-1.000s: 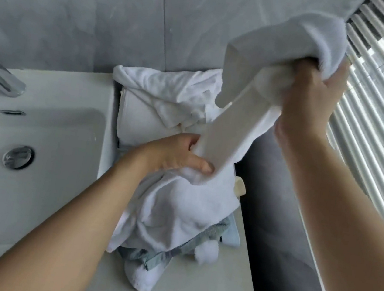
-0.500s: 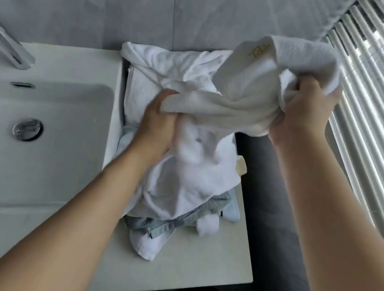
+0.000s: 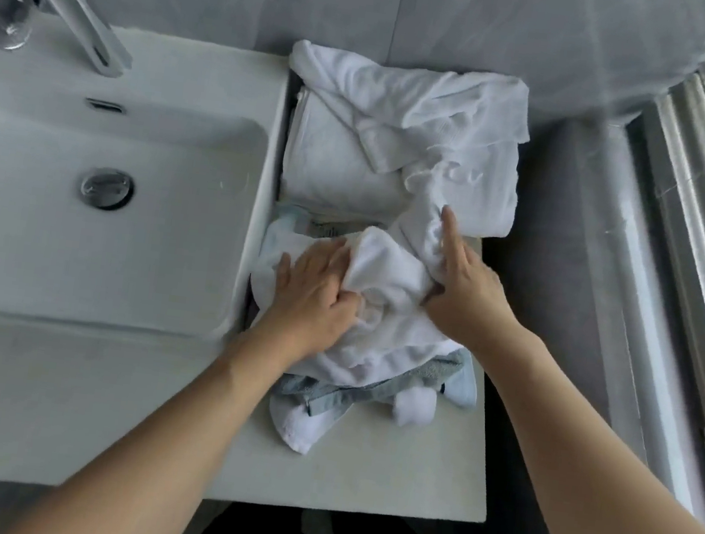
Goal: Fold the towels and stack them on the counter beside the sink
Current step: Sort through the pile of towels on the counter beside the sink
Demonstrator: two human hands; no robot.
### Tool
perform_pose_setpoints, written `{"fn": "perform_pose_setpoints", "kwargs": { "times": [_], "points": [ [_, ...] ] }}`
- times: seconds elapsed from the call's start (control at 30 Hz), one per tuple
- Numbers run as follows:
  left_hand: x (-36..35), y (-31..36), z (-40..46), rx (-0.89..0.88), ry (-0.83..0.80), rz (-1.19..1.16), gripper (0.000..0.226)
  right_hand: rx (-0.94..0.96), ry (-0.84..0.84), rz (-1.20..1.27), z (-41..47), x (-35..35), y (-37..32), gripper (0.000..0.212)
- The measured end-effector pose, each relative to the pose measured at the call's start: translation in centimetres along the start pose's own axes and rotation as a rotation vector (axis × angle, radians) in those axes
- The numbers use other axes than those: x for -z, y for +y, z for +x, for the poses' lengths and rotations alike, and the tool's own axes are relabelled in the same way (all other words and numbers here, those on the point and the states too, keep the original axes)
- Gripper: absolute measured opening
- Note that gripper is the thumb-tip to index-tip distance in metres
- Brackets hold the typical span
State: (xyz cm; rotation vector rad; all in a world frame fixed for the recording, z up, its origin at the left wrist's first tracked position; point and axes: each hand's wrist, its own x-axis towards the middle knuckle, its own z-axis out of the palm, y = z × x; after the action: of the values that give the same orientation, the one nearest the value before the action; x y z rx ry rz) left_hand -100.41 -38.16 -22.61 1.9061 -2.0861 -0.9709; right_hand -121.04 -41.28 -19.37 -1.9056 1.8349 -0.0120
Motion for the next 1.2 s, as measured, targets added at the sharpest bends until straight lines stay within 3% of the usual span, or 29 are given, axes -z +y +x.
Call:
{"fn": "perform_pose_setpoints", "kwargs": {
  "times": [0.1,0.2,0.27,0.33,0.4,0.43,0.5,0.57,0.67,0.87,1.03,1.1,1.17,1.2],
  "points": [
    [-3.0,-2.3,-0.1,-0.017,-0.017,0.122,0.087,-0.063,-0.273,-0.053,-0.1,-1.8,-0.2,0.095],
    [-3.0,-2.8,1.2,-0.013,-0.034,0.084,0.092,-0.162,-0.306,0.000,0.3,-3.4,-0.3,0.087],
    [-1.7,-2.3,2.8,0.044,-0.129,0.041,0.086,-0.193,-0.323,0.072,0.8,-2.7,-0.2,0.083],
    [0.8,-1.6,4.0,0.106,-0.245,-0.162,0.072,-0.222,-0.339,0.214,1.4,-0.8,0.1,0.075],
    [3.1,-0.8,4.7,0.098,-0.248,-0.512,0.060,-0.264,-0.312,0.447,2.1,1.6,0.4,0.063],
    [4.1,-0.4,5.0,0.104,-0.185,-0.657,0.058,-0.271,-0.255,0.566,2.4,2.6,0.5,0.056],
    [5.7,0.8,6.0,0.137,0.007,-0.720,0.052,-0.248,-0.055,0.707,3.4,4.3,0.4,0.046],
    [6.9,2.2,7.5,0.166,0.126,-0.612,0.038,-0.213,0.126,0.664,4.7,5.4,0.1,0.042],
    [7.6,3.5,10.4,0.106,0.172,-0.387,0.033,-0.160,0.249,0.532,6.9,6.7,-0.3,0.045],
    [8.3,5.0,16.5,-0.066,0.206,-0.038,0.054,-0.107,0.221,0.227,12.0,8.5,0.8,0.060],
    [10.3,3.6,23.2,-0.068,0.213,0.246,0.083,-0.045,0.025,-0.011,17.6,8.5,1.5,0.087],
    [10.7,2.8,25.1,-0.120,0.238,0.363,0.061,-0.022,0.039,-0.016,19.6,8.4,1.4,0.090],
    [11.1,2.6,26.3,-0.226,0.388,0.339,0.028,-0.017,0.097,0.027,21.1,8.6,1.3,0.087],
    [11.4,2.7,26.6,-0.260,0.468,0.283,0.023,-0.024,0.133,0.070,21.5,8.6,1.2,0.086]
  ]
}}
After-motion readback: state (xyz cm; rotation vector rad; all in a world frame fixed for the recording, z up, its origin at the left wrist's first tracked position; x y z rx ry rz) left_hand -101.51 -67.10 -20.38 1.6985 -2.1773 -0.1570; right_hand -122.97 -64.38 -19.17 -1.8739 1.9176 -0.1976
